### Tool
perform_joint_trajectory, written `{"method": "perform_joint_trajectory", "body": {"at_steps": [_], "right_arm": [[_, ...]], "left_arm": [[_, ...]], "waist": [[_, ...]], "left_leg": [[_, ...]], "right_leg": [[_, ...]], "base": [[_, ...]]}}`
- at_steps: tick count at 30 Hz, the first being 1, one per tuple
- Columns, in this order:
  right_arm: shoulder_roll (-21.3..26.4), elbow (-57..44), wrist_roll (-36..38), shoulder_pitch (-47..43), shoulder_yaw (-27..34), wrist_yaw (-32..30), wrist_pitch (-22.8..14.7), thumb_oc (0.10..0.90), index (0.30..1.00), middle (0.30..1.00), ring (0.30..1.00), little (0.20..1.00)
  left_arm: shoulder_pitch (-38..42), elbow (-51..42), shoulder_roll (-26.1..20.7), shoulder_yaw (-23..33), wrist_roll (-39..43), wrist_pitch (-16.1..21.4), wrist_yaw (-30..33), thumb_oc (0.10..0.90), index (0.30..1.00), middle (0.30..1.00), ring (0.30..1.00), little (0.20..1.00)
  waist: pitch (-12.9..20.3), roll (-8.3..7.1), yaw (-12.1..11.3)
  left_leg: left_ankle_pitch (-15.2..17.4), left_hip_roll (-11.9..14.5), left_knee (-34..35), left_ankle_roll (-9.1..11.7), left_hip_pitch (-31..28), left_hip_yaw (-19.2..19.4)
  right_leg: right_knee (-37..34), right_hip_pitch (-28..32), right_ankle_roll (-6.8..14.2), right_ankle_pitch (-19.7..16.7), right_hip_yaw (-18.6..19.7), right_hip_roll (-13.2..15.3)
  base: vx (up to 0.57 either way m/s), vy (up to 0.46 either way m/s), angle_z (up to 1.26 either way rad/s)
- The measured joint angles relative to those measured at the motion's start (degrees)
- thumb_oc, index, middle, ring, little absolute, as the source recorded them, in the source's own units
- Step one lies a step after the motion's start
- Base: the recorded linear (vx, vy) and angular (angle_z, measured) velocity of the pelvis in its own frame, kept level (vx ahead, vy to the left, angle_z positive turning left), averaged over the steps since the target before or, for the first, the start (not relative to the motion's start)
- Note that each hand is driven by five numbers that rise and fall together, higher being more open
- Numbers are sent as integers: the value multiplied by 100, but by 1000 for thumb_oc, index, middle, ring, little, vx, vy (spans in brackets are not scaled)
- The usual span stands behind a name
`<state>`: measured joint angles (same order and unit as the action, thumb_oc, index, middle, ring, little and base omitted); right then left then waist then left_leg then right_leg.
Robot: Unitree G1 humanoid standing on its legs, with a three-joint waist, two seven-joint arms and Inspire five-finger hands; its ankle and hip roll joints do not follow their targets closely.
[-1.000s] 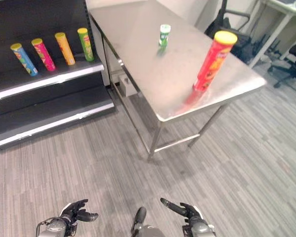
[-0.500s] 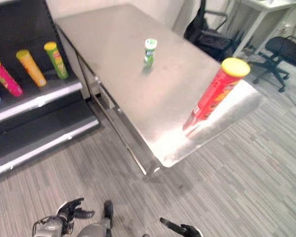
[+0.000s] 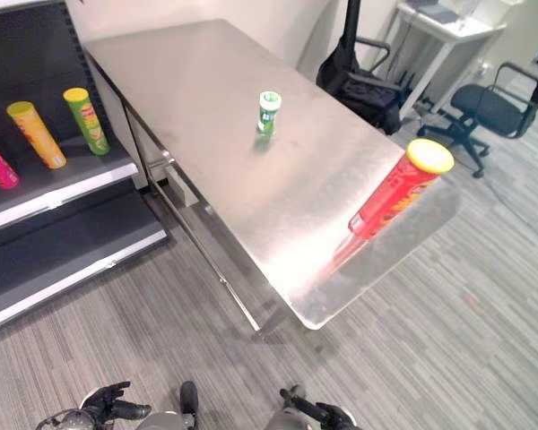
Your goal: Put the goods on the table back onto the shelves and tidy them up.
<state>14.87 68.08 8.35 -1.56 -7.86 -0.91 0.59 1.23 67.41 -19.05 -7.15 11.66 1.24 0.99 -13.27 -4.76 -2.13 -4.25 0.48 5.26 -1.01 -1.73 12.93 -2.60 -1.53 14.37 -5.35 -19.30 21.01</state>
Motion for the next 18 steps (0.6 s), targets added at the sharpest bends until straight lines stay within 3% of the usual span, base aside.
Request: {"method": "perform_joint_trajectory", "body": {"at_steps": [1,2,5,8,12,14,17,18], "right_arm": [[-4,3,22,60,69,1,8,800,900,900,900,900],[55,-5,117,225,171,-15,6,800,900,900,900,900],[402,-403,225,451,619,-90,6,800,900,900,900,900],[1136,-1403,420,702,1423,-328,2,800,900,900,900,900],[2283,-3075,428,1013,2346,-734,-135,800,900,900,900,900],[2525,-3851,454,1086,2869,-815,-195,800,900,900,900,900],[2776,-4217,682,1064,3023,-820,-299,800,900,900,900,900],[3121,-4387,871,1000,3038,-805,-325,800,900,900,900,900]], "left_arm": [[-102,-2,-7,84,1,0,1,800,900,900,900,900],[-274,-33,-28,97,5,-6,42,800,900,900,900,900],[-450,-301,123,27,2,-20,-19,800,900,900,900,900],[-544,-647,261,28,-1,-21,-35,800,900,900,900,900],[-516,-774,351,31,-120,3,-42,800,900,900,900,900],[-567,-676,374,8,-294,5,-61,800,900,900,900,900],[-671,-644,369,12,-382,0,-79,800,900,900,900,900],[-755,-637,370,-33,-507,1,-139,800,900,900,900,900]], "waist": [[59,-66,-3],[297,-117,15],[499,123,77],[596,291,235],[657,388,514],[703,470,610],[744,538,608],[792,615,600]], "left_leg": [[-21,2,-2,135,-65,-1],[-38,136,-1,334,-112,-72],[-96,544,-4,547,-93,-82],[-137,885,-4,717,-111,-81],[-121,1016,0,832,-255,-72],[-107,1014,3,847,-285,-20],[-54,1013,26,823,-310,34],[-36,993,26,801,-314,71]], "right_leg": [[-62,172,-52,-151,-86,-74],[-330,479,-389,-364,-87,-398],[-292,491,-523,-208,-82,-826],[-294,503,-716,-71,-85,-1190],[-335,637,-684,47,-76,-1302],[-335,648,-682,62,-48,-1275],[-336,657,-684,58,17,-1269],[-336,657,-679,54,55,-1248]], "base": [[74,-204,12],[91,-253,16],[69,-144,3],[54,-62,-7],[46,-9,-4],[37,14,-8],[33,25,-9],[25,27,-7]]}}
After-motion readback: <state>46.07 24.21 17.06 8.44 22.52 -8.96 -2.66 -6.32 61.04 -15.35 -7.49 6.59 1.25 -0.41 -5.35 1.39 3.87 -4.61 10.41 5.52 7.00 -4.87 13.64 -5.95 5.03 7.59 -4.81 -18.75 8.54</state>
